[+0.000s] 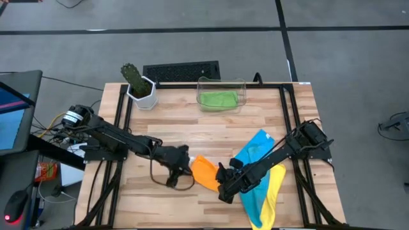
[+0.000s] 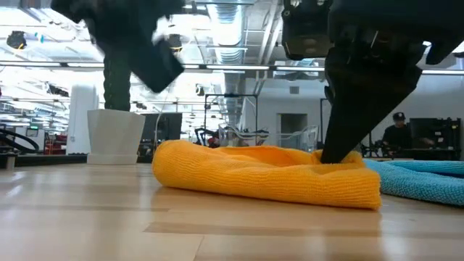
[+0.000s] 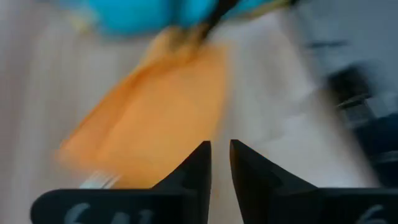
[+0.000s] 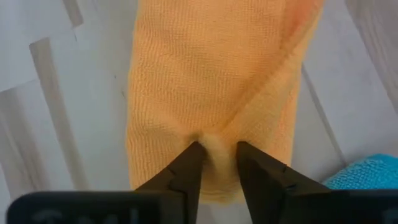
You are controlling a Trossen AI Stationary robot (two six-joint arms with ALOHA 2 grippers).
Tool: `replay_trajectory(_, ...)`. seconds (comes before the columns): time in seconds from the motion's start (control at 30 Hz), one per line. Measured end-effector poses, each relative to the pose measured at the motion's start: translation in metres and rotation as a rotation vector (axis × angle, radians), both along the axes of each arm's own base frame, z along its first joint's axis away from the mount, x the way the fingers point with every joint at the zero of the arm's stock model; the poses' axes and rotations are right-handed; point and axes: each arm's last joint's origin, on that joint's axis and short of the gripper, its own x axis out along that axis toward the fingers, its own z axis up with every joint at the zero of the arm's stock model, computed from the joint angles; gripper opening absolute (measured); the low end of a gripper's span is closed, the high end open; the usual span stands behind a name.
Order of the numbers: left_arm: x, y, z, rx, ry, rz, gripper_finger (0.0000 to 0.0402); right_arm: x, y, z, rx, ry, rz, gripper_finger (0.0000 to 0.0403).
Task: Fold microfiber towels
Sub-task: Fold the orange towel, then put the orange towel into the transparent bin
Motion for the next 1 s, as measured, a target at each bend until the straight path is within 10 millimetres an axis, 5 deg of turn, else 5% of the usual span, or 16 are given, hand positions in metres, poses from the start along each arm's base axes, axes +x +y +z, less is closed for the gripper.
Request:
replay_trajectory(0.23, 0.0, -0.008, 0.003, 0.133, -0.086, 0.084, 0.0003, -0.007, -0.008, 0.021, -0.033, -0.012, 0.005, 0.0158)
replay_trajectory(0.6, 0.004, 0.002, 0.005, 0.134, -0.109, 0.139, 0.0001, -0.028, -0.016, 0.038, -0.093, 0.091, 0.017, 0.0151)
replay_trajectory(0.77, 0.008, -0.006, 0.004, 0.062, -0.136, 0.06, 0.0, -0.02, 0.003, 0.053, -0.023, -0.127, 0.078, 0.0144)
replay_trajectory(0.87, 0.016, -0.017, -0.006, 0.025, -0.165, 0.007, 0.0, -0.018, 0.017, 0.061, -0.019, -0.251, 0.12, 0.0133)
replay_trajectory(1.0, 0.029, -0.025, -0.04, 0.041, -0.112, -0.018, 0.0, -0.022, 0.019, 0.046, -0.027, -0.211, 0.121, 0.0113)
